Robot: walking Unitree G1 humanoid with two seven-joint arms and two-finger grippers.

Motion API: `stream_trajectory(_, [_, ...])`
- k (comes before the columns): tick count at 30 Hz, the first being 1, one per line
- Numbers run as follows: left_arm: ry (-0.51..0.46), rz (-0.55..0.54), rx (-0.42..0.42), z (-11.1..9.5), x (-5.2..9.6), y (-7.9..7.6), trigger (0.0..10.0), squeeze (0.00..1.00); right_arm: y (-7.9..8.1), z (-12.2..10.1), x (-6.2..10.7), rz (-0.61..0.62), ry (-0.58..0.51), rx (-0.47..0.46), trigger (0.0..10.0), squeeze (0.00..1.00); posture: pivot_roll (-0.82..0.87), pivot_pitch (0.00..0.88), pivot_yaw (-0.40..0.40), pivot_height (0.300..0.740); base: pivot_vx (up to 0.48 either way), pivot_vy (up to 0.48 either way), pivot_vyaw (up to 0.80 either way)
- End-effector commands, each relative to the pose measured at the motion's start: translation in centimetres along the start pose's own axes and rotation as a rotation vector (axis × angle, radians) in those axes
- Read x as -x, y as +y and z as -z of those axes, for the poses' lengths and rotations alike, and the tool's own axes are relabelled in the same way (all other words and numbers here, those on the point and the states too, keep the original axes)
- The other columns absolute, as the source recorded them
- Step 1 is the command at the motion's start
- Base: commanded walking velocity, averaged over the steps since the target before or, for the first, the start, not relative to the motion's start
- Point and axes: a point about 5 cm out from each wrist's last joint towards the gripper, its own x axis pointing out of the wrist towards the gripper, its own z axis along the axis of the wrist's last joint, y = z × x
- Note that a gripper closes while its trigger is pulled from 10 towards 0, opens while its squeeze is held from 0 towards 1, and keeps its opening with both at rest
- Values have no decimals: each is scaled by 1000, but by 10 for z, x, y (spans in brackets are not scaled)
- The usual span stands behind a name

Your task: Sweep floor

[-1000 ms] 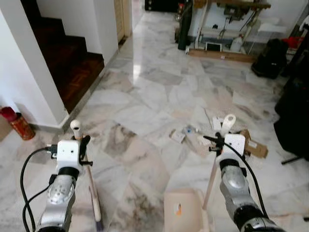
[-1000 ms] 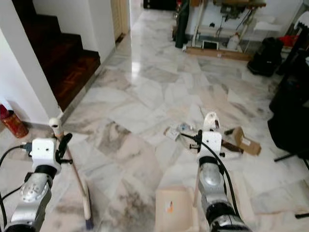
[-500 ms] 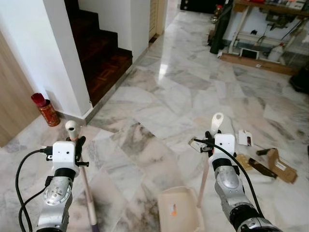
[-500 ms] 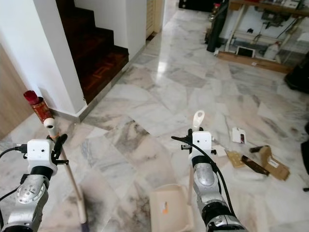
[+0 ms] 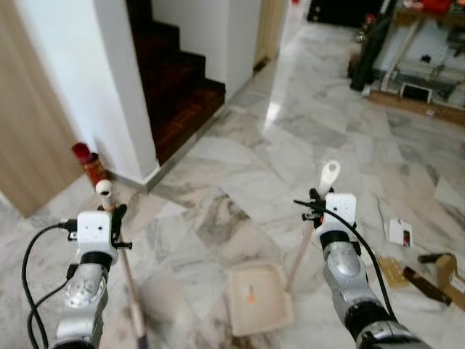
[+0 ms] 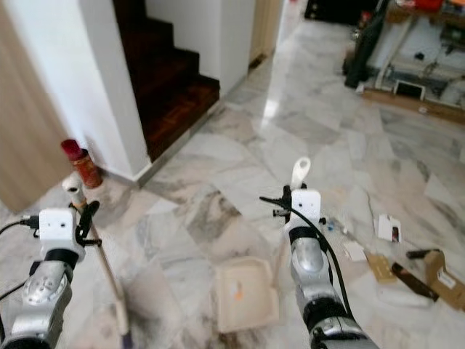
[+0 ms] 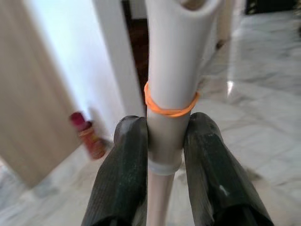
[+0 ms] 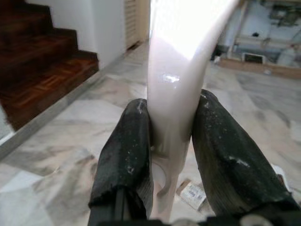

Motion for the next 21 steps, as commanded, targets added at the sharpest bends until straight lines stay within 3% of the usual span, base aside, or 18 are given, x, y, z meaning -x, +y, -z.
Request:
stream_trajectory(1, [-37, -22, -9, -8, -3, 7, 10000, 0, 4, -18, -9, -16, -73, 12, 10000, 0, 112, 0, -40, 740, 319, 0, 0])
stream_trajectory(21, [-38, -41, -3, -8, -2, 8, 10000, 0, 15, -28, -10, -85, -140, 14, 10000, 0, 111, 0, -48, 740, 316, 0, 0])
